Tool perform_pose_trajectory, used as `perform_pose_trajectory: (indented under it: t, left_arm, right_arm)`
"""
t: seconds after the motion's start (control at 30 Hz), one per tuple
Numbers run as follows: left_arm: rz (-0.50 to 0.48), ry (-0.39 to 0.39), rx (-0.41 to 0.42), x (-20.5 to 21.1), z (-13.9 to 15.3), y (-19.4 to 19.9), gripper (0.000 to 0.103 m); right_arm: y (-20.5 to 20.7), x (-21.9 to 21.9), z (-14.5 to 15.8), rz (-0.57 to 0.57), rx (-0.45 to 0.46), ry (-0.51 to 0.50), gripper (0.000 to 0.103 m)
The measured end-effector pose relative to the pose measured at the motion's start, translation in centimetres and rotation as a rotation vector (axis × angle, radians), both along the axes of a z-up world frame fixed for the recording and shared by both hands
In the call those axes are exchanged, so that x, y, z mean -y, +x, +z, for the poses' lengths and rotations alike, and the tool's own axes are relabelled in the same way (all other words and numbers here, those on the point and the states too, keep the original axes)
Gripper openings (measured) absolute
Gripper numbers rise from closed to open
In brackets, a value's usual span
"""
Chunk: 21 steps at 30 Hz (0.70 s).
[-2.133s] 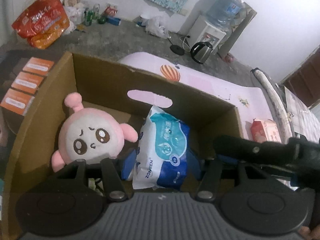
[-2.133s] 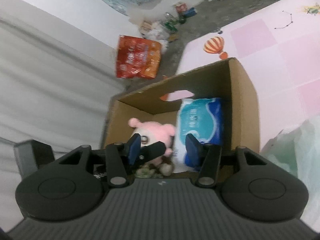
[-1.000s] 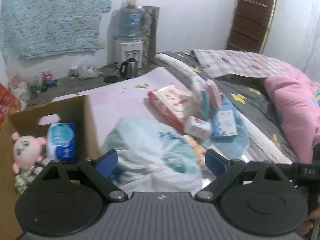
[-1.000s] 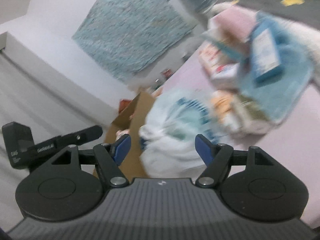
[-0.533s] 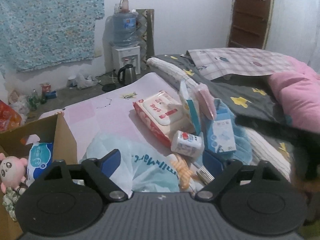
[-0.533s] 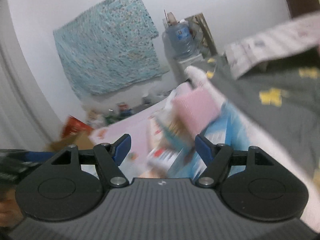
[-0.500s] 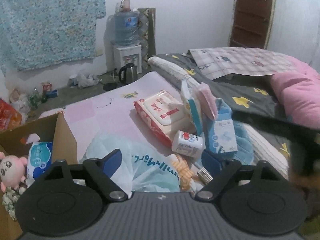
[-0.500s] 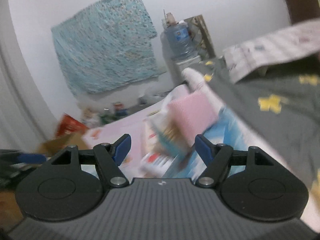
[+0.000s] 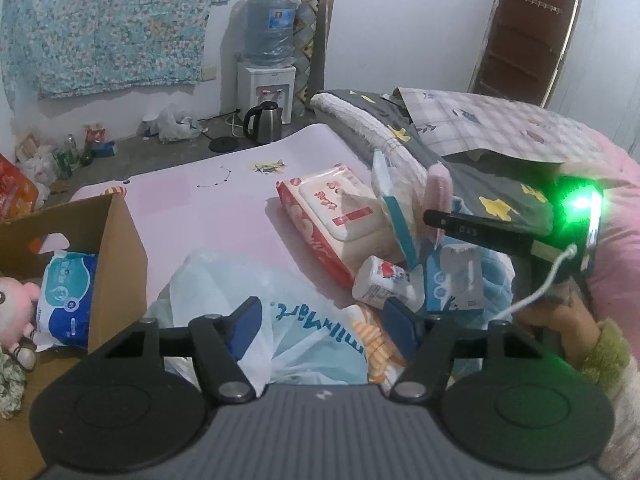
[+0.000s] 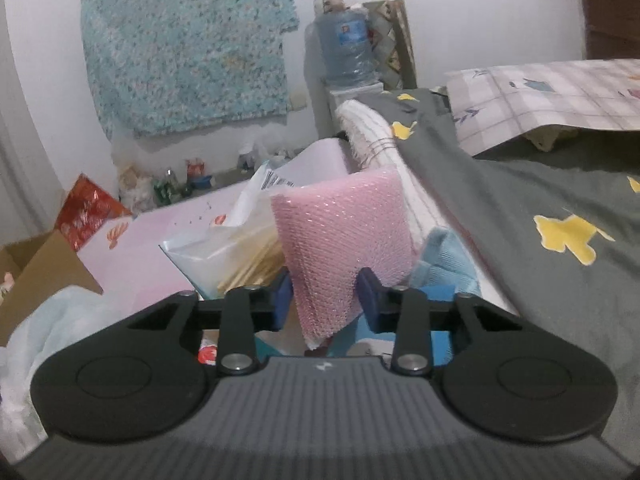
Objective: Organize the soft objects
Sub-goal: 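Reach the right tool to the pink mesh pouch on the bed and grasp it, then grasp the pink pouch with the left tool while the right tool holds it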
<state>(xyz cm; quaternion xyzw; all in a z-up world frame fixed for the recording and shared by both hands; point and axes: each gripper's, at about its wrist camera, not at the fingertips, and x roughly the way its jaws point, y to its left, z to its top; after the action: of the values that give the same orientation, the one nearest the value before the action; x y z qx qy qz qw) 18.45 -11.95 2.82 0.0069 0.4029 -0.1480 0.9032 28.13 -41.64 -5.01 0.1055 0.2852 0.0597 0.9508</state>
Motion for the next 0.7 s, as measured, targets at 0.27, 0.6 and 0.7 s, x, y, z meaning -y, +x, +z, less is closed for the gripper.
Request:
perform_pose_trajectory:
  t: [0.27,0.6,0.7]
  left_arm:
    - [-0.041,-0.085,-0.021,0.2,1.1,-1.9,0.067]
    - [-0.209,-0.302,-0.085,0.6,2.8,-7.4,0.088]
    - [-0.262,-0.308,-0.116,1.4,2.5,-8.6,0.092]
  right_arm:
    - [-7.5,0.9,3.4,0.047,0.175,0.062,0.028]
    - [-22.3,-3.6,3.5,0.196,0.187,0.159,0.028]
    - [-26.3,-7.0,3.1,0.238,0.186,0.112,0.028]
